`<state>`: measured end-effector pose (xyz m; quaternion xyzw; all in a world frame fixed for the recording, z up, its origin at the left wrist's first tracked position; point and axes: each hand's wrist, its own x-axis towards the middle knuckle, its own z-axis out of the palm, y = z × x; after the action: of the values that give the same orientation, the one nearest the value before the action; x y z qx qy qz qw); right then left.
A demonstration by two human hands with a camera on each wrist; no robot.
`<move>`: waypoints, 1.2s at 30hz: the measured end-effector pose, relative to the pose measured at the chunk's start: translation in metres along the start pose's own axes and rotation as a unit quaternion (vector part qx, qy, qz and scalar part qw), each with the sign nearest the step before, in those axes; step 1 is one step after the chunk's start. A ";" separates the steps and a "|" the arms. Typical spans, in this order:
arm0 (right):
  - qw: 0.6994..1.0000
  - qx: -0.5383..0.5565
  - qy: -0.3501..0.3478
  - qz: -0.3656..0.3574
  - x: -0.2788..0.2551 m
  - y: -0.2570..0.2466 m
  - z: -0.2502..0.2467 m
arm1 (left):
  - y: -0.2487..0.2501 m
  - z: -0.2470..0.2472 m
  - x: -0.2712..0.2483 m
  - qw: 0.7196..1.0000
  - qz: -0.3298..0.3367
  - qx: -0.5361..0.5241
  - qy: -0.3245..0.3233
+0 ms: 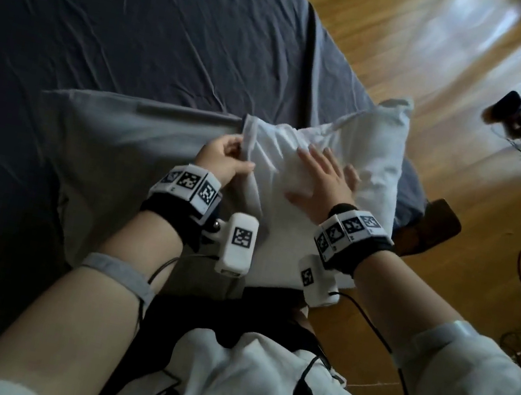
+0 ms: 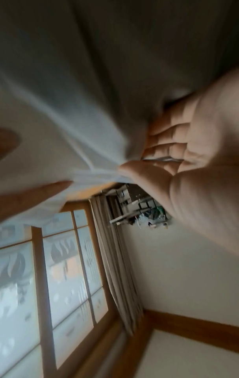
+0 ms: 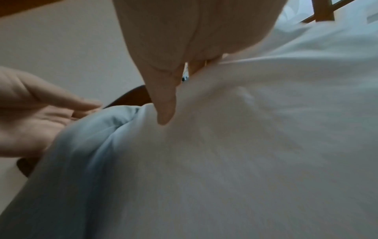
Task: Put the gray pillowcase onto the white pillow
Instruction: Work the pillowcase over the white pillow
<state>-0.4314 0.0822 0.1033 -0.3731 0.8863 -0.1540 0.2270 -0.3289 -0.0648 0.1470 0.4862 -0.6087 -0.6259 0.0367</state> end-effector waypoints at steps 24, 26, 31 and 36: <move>0.977 -0.023 -0.212 -0.022 0.005 0.057 0.054 | -0.062 0.022 0.049 0.943 -0.177 0.278 0.052; 0.979 -0.034 -0.198 -0.012 0.006 0.054 0.065 | -0.063 0.037 0.045 0.960 -0.149 0.237 -0.013; 0.982 -0.016 -0.178 0.057 0.011 0.048 0.074 | -0.064 0.069 0.023 0.968 -0.116 0.108 -0.193; 0.977 -0.008 -0.213 -0.011 0.005 0.059 0.058 | -0.088 0.038 0.020 0.981 -0.095 0.084 -0.145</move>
<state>-0.4392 0.1119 0.0266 -0.4090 0.8147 -0.0662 0.4057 -0.3161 -0.0268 0.0572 0.4472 -0.6092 -0.6369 -0.1523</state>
